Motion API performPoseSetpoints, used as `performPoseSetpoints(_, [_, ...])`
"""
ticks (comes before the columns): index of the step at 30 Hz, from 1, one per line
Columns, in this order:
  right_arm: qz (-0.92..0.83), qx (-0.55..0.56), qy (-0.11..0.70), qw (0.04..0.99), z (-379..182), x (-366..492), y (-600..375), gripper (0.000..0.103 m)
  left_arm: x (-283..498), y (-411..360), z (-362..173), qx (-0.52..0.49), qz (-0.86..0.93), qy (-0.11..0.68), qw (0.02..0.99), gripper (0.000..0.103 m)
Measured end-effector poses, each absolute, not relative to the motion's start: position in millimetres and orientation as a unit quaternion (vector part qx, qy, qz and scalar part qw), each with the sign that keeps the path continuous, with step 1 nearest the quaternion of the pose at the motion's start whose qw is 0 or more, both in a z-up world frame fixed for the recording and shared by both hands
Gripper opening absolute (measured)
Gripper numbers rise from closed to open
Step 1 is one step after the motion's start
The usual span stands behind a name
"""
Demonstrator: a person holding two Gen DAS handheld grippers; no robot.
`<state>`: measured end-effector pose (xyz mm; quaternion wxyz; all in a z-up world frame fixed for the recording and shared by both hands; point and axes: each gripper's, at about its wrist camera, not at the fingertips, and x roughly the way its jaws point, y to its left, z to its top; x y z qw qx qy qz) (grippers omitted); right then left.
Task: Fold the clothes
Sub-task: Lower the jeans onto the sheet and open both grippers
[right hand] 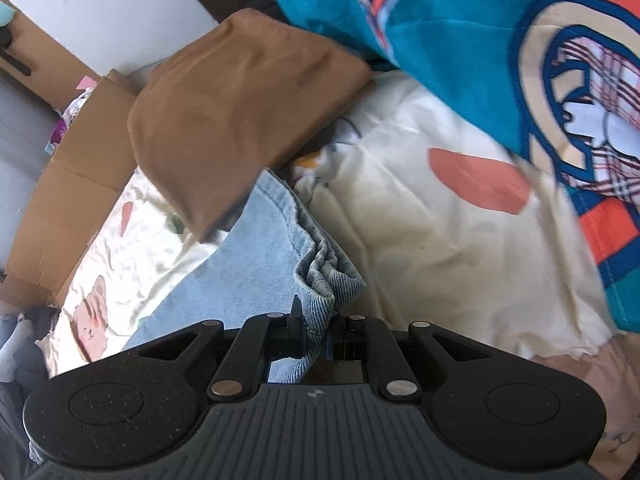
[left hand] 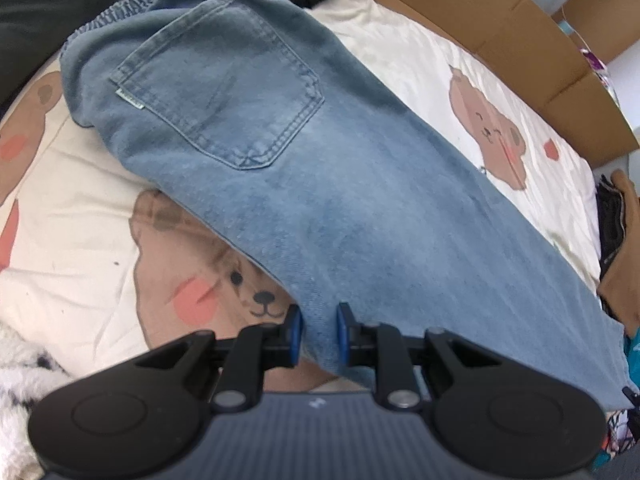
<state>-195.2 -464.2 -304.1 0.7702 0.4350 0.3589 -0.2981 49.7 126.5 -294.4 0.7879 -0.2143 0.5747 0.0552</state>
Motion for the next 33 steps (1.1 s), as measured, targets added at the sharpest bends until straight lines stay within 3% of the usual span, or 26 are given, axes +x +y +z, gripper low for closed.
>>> performPoseSetpoints(11, [-0.317,0.431,0.38,0.754,-311.4,-211.9,-463.2,0.008,44.4,127.1,-304.3,-0.22,0.052,0.585,0.779,0.021])
performPoseSetpoints(15, [-0.335,0.427,0.408,0.734,-324.3,-208.8,-466.1,0.019,52.4,127.2,-307.8,-0.194,0.073,0.599,0.774,0.023])
performPoseSetpoints(17, [-0.336,0.42,0.416,0.733,-324.2,-209.3,-466.2,0.023,52.7,129.3,-302.4,-0.19,0.079,0.593,0.779,0.041])
performPoseSetpoints(18, [-0.339,0.416,0.415,0.735,-322.6,-211.0,-466.0,0.025,52.4,132.4,-299.9,-0.193,0.078,0.589,0.781,0.044])
performPoseSetpoints(21, [-0.359,0.405,0.41,0.734,-316.6,-218.1,-468.3,0.033,54.3,141.7,-292.9,-0.193,0.076,0.582,0.786,0.047])
performPoseSetpoints(33, [-0.336,0.344,0.392,0.785,-281.8,-198.3,-481.5,0.033,89.5,168.0,-266.5,-0.147,0.09,0.557,0.812,0.056])
